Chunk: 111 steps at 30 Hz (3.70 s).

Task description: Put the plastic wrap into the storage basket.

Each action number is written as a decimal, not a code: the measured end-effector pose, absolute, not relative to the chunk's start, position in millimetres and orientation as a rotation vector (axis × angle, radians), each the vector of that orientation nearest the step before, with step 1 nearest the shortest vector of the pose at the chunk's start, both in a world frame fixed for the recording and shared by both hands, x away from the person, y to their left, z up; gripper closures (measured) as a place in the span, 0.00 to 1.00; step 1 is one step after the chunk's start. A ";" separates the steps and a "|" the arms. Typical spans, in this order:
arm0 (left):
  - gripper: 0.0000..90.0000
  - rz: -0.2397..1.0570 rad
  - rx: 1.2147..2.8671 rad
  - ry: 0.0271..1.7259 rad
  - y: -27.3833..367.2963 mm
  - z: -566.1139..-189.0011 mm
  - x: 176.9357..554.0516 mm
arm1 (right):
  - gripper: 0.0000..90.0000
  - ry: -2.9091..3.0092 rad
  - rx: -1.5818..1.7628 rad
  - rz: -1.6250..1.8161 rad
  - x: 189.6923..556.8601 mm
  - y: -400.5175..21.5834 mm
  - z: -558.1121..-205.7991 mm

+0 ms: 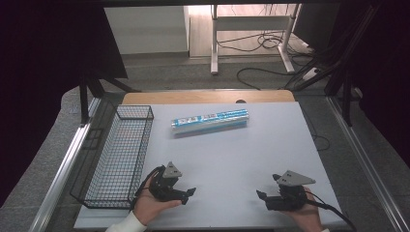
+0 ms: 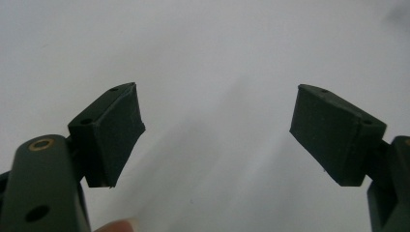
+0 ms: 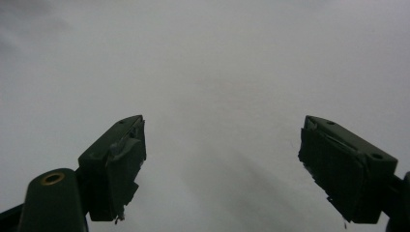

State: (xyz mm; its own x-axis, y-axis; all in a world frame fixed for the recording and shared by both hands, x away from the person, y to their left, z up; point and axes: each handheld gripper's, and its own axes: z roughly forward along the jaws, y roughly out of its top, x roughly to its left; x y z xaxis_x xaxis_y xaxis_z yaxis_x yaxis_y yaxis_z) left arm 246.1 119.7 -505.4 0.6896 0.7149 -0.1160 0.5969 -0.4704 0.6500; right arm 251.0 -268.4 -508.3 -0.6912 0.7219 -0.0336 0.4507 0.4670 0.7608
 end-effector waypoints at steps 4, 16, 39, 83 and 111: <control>0.20 0.222 2.218 1.002 119.9 -505.5 246.5 | 0.18 2.381 0.993 1.051 251.1 -268.0 -509.8; 0.19 0.220 2.232 1.008 120.6 -506.9 247.2 | 0.17 2.380 1.000 1.034 251.4 -267.6 -510.7; 0.21 0.294 2.258 0.914 83.7 -477.6 261.4 | 0.17 2.371 0.993 1.053 256.1 -271.1 -505.3; 0.32 0.346 2.332 0.849 48.9 -439.7 429.0 | 0.18 2.391 0.951 0.965 253.9 -271.0 -509.5; 0.29 0.330 2.471 0.831 40.3 -464.1 506.2 | 0.18 2.402 0.974 0.980 255.5 -274.2 -513.8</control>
State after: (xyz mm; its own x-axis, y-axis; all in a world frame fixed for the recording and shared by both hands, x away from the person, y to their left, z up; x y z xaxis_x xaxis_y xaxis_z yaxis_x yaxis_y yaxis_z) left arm 506.2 40.3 -464.1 0.7833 0.6182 0.0653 0.4948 -0.6836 0.5365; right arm 255.5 -274.2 -513.8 -0.6933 0.7169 -0.0736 0.4609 0.5196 0.7194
